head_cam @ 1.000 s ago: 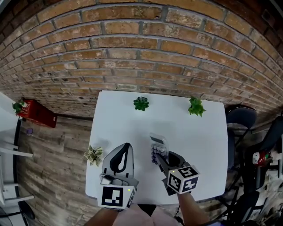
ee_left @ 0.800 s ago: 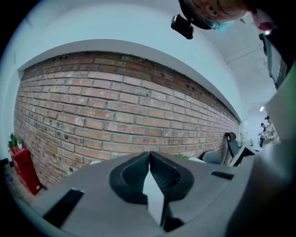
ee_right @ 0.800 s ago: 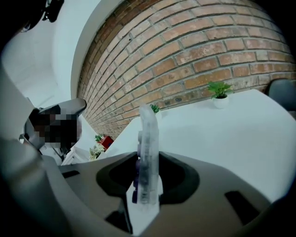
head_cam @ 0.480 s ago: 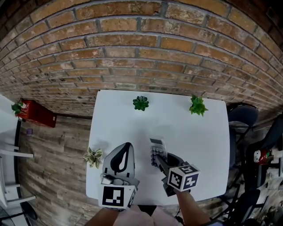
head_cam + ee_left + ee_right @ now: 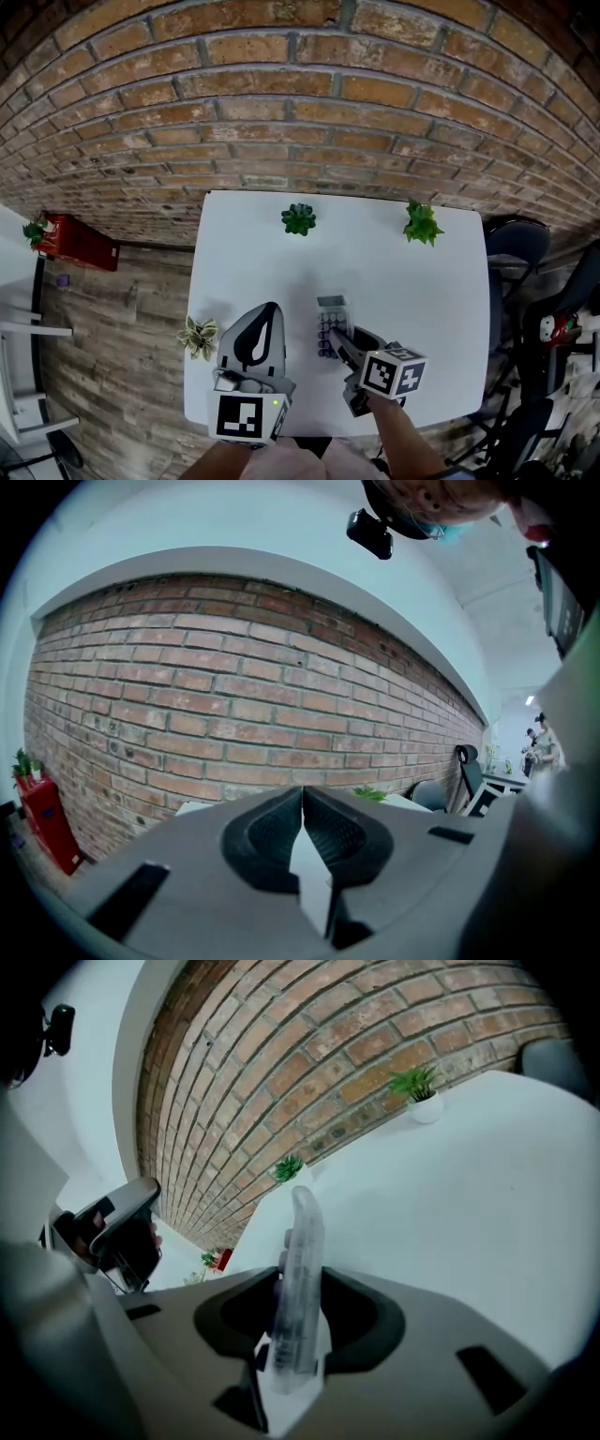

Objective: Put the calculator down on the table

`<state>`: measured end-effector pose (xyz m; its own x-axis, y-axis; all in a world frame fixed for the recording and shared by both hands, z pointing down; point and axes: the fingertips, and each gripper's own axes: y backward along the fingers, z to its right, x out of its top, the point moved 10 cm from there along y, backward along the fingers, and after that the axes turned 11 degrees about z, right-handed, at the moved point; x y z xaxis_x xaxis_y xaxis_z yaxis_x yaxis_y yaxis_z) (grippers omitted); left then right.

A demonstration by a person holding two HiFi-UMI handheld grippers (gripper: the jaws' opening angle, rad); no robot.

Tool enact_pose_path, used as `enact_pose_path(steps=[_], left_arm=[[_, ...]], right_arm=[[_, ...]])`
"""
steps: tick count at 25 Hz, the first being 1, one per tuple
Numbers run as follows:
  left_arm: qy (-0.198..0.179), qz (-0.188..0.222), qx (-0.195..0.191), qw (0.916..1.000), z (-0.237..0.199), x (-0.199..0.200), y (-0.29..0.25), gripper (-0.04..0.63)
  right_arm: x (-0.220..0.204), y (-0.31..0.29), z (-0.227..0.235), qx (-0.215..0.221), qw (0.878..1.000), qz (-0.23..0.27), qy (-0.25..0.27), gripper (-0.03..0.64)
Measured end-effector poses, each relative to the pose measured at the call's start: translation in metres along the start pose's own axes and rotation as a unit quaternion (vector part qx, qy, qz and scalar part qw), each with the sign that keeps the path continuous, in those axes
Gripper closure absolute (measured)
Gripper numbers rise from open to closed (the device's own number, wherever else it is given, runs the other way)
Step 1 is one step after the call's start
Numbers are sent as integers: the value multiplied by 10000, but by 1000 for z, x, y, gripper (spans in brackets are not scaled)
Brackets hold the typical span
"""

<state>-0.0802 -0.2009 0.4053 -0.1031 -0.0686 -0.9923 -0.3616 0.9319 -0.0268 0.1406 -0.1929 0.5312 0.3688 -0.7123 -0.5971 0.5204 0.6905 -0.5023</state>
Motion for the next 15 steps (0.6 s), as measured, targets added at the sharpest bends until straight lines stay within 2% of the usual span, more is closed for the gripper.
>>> enact_pose_path(steps=[15], left_arm=[[2, -104, -93, 9999, -6, -5, -10, 583]], right_arm=[[-1, -3, 15, -247, 9982, -205, 509, 415]])
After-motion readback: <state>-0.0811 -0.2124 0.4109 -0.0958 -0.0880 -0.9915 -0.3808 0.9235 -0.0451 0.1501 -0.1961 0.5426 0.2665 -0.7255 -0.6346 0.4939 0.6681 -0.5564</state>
